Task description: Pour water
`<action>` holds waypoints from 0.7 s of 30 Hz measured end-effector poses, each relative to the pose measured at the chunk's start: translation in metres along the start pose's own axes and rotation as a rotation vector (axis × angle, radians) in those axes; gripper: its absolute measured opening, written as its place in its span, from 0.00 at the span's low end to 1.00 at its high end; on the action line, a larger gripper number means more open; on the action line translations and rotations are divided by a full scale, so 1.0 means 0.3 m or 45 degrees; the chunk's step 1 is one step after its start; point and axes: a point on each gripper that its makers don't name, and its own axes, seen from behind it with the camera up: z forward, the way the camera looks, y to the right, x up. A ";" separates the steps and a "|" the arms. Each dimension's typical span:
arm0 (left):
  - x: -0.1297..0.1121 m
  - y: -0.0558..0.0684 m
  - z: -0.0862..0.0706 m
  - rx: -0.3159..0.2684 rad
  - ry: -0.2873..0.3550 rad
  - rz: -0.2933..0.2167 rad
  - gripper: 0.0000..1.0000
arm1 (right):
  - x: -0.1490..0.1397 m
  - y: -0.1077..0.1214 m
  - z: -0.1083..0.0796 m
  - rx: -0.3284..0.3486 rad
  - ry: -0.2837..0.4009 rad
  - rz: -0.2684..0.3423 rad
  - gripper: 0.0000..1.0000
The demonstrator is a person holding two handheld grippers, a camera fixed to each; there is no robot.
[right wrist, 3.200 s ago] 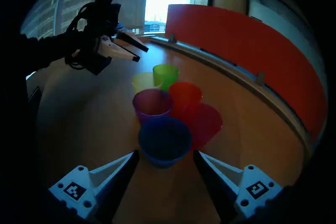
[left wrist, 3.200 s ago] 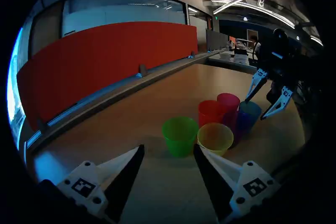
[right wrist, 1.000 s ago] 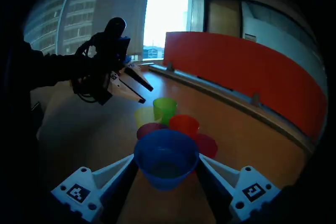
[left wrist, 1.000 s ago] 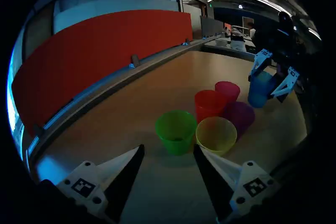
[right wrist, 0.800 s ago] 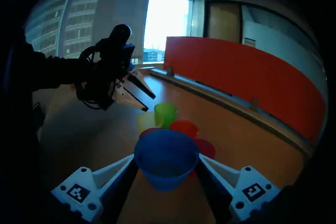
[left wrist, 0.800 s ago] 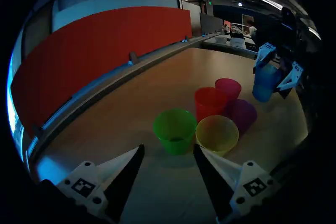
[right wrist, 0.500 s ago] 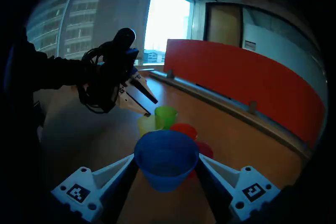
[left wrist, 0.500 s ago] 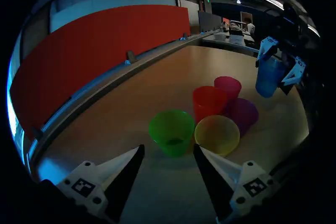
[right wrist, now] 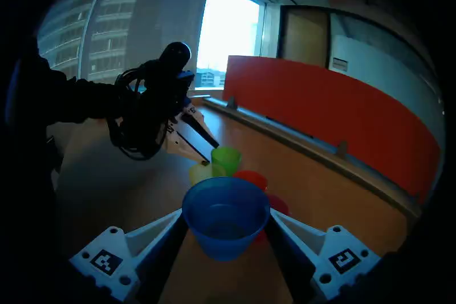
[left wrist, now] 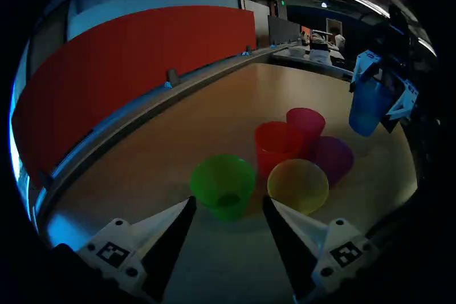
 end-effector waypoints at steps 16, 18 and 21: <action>0.005 -0.030 0.048 0.031 -0.001 -0.015 0.86 | 0.001 -0.004 0.003 0.004 -0.009 -0.011 0.90; 0.004 -0.031 0.055 0.031 -0.001 -0.016 0.86 | -0.001 -0.005 0.005 0.006 -0.011 -0.010 0.90; 0.000 -0.033 0.068 0.031 -0.005 -0.017 0.86 | -0.006 -0.005 0.008 0.008 -0.017 -0.014 0.90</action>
